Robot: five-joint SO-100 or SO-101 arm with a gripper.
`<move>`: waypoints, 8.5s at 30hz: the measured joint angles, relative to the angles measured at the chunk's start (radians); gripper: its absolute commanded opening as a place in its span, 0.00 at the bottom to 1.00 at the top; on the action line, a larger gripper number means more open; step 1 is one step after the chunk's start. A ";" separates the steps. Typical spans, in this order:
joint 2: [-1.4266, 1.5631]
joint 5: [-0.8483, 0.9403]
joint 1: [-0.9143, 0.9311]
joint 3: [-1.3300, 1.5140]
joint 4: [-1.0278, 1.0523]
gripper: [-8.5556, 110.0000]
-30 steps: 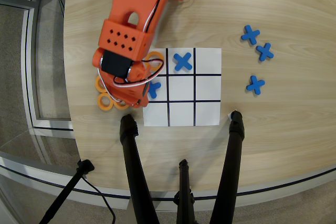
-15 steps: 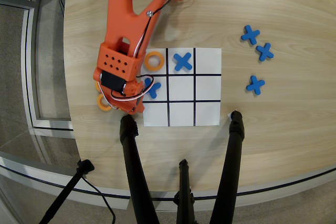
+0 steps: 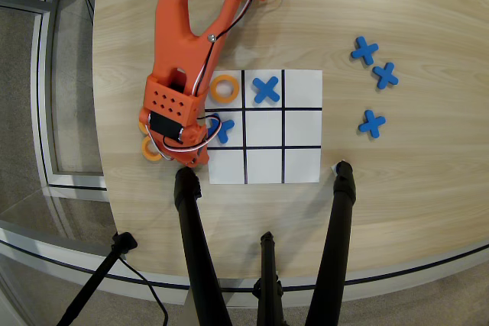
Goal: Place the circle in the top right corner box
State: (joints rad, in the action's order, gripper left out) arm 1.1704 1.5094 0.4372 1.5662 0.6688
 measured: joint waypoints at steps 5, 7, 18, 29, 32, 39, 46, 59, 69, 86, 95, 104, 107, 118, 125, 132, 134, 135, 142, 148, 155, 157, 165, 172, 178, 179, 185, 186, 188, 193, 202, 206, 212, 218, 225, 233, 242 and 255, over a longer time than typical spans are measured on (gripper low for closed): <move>-0.021 0.000 0.000 0.000 -0.006 0.27; -0.026 0.000 0.000 -0.002 -0.008 0.27; -0.055 0.000 0.009 -0.020 -0.009 0.27; -0.054 0.000 0.023 -0.020 0.040 0.23; -0.046 0.000 0.023 -0.012 0.049 0.23; -0.020 0.000 0.023 0.006 0.112 0.23; 0.005 0.000 0.032 0.035 0.158 0.21; 0.058 0.046 0.087 0.084 0.241 0.21; 0.092 0.126 0.153 0.130 0.293 0.21; 0.144 0.333 0.321 0.216 0.364 0.21; 0.206 0.449 0.414 0.301 0.383 0.12; 0.218 0.466 0.417 0.325 0.387 0.07; 0.225 0.446 0.414 0.327 0.385 0.07; 0.431 0.230 0.158 0.064 0.706 0.07; 0.413 0.075 -0.144 -0.006 0.575 0.07; 0.192 -0.029 -0.259 -0.107 0.434 0.07; 0.117 -0.049 -0.276 -0.155 0.410 0.07; 0.083 -0.058 -0.282 -0.179 0.402 0.07; -0.141 -0.095 -0.298 -0.376 0.387 0.07; -0.262 -0.095 -0.302 -0.485 0.380 0.07; -0.296 -0.095 -0.302 -0.525 0.380 0.08; -0.296 -0.095 -0.302 -0.525 0.380 0.10; -0.296 -0.095 -0.302 -0.526 0.397 0.16; -0.255 -0.107 -0.291 -0.617 0.469 0.18; -0.057 -0.097 -0.272 -0.621 0.545 0.18; 0.000 -0.089 -0.267 -0.594 0.557 0.18; 0.466 -0.066 -0.305 -0.156 0.591 0.18; 0.563 -0.060 -0.324 -0.044 0.577 0.18; 0.755 -0.049 -0.357 0.187 0.532 0.18; 1.269 0.011 -0.440 0.792 0.492 0.18; 2.028 0.100 -0.460 1.493 0.574 0.09; 2.168 0.101 -0.460 1.569 0.638 0.07; 2.191 0.078 -0.414 1.582 0.638 0.07; 2.192 0.078 -0.100 1.582 0.638 0.07; 2.206 0.078 0.870 1.582 0.627 0.07; 2.206 0.078 1.094 1.582 0.627 0.07; 2.206 0.078 1.078 1.582 0.627 0.07; 2.206 0.078 1.078 1.582 0.627 0.07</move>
State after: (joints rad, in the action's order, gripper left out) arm 3.3763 1.5877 1.5156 3.1477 1.2962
